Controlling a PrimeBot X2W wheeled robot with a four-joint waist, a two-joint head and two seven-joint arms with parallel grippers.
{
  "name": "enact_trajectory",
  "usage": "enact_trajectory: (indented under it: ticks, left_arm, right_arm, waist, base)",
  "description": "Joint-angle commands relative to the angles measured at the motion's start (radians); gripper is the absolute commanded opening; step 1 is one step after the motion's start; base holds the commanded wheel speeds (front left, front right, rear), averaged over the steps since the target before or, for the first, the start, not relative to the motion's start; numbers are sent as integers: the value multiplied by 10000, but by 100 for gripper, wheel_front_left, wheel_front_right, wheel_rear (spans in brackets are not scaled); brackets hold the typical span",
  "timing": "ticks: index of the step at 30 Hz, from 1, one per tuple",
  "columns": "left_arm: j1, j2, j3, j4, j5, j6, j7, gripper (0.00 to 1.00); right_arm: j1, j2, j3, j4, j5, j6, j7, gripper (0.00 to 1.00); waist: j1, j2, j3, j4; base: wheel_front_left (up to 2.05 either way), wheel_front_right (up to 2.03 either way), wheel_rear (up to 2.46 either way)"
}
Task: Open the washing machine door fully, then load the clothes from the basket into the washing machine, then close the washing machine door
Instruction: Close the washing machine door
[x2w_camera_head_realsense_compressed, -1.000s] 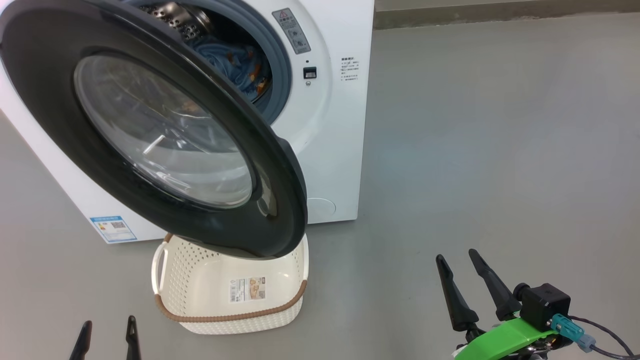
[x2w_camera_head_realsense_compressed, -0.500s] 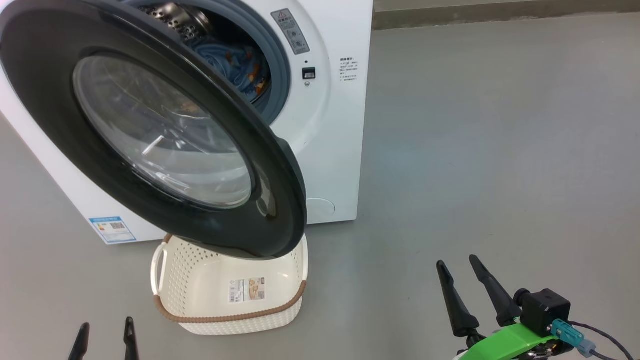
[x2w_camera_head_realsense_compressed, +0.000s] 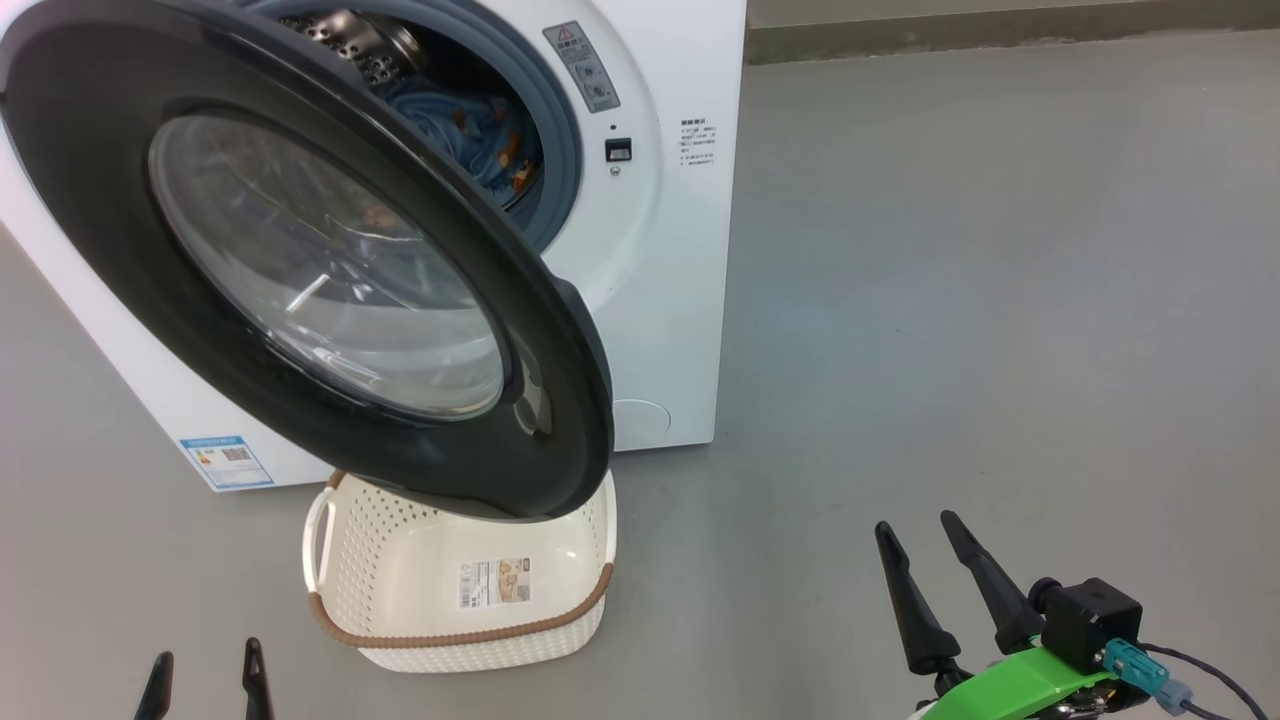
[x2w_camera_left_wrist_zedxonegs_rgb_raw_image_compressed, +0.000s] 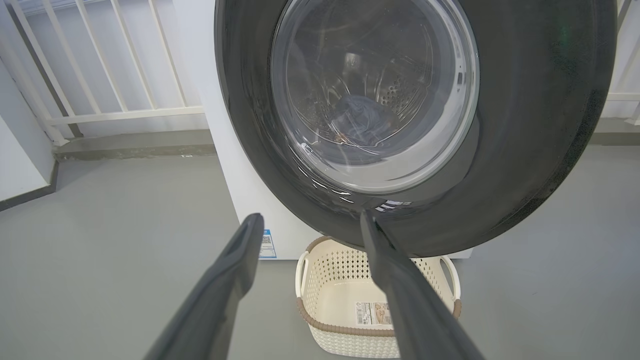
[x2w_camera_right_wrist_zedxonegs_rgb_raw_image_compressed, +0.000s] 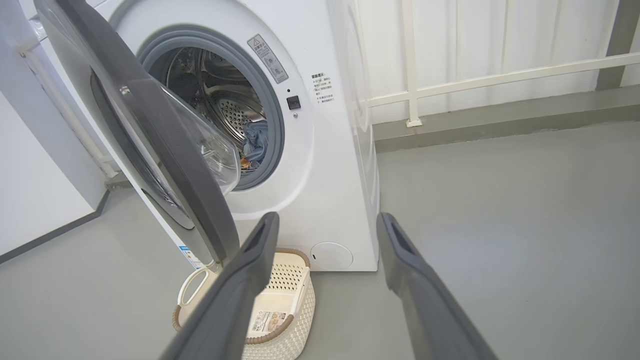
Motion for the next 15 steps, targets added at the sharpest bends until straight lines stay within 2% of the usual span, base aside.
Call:
enact_trajectory:
  ticks: [1,6,7,8,9,10,15]
  left_arm:
    - [-155,52,291,-241,-34,121,-84,100]
    - [-129,52,256,-269,-64,189,-84,100]
    - [-127,52,251,-271,-69,195,-84,100]
    - [-124,52,247,-267,-79,201,-84,100]
    - [-118,52,245,-263,-93,208,-84,100]
    - [-111,52,244,-258,-109,216,-84,100]
    - [-96,51,215,-260,-204,241,-84,100]
  right_arm:
    - [-149,16,188,-209,-141,29,-120,100]
    - [-137,16,119,-183,-170,29,-120,100]
    - [-138,16,100,-178,-180,29,-120,94]
    - [-137,16,51,-177,-193,29,-120,70]
    - [-134,16,-44,-196,-211,29,-120,24]
    - [-123,16,-115,-198,-210,29,-120,0]
    - [-161,16,-488,-607,-169,29,-120,0]
  waist:
    - [0,0,1,4]
    - [0,0,11,6]
    - [0,0,17,6]
    - [0,0,19,4]
    - [0,0,22,2]
    - [0,0,24,1]
    - [0,0,45,4]
  base:
    - [0,0,0]
    - [0,0,0]
    - [0,0,0]
    - [0,0,0]
    - [0,0,0]
    - [0,0,0]
    - [0,0,0]
